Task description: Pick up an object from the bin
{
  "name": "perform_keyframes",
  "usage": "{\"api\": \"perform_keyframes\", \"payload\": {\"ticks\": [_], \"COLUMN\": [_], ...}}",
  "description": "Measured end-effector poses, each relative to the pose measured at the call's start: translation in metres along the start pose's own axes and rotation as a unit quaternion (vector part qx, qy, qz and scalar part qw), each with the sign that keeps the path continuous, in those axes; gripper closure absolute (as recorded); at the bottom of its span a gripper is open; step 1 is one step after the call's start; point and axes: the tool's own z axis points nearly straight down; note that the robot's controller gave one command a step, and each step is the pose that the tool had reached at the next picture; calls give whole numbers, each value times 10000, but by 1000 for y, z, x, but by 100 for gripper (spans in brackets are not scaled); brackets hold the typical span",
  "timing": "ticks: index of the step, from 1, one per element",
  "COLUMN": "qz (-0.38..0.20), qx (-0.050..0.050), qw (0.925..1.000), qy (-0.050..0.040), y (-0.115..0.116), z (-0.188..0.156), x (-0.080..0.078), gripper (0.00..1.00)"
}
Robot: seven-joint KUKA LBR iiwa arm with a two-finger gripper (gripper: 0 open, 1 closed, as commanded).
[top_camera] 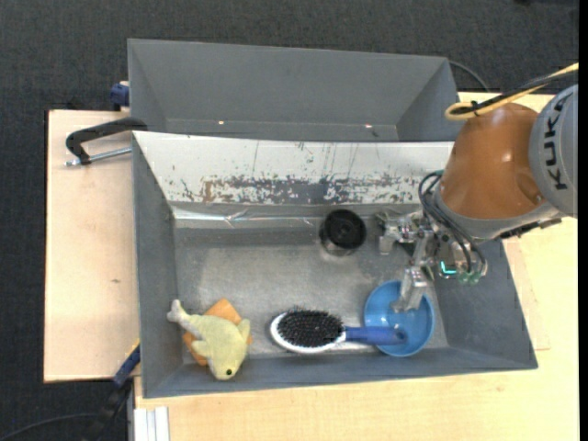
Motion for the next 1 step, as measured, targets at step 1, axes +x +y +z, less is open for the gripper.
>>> {"api": "perform_keyframes", "payload": {"ticks": [1], "qz": [-936], "qx": [6], "qw": [9956], "qy": [-31], "y": [-8], "z": [56], "x": [20], "gripper": [0]}}
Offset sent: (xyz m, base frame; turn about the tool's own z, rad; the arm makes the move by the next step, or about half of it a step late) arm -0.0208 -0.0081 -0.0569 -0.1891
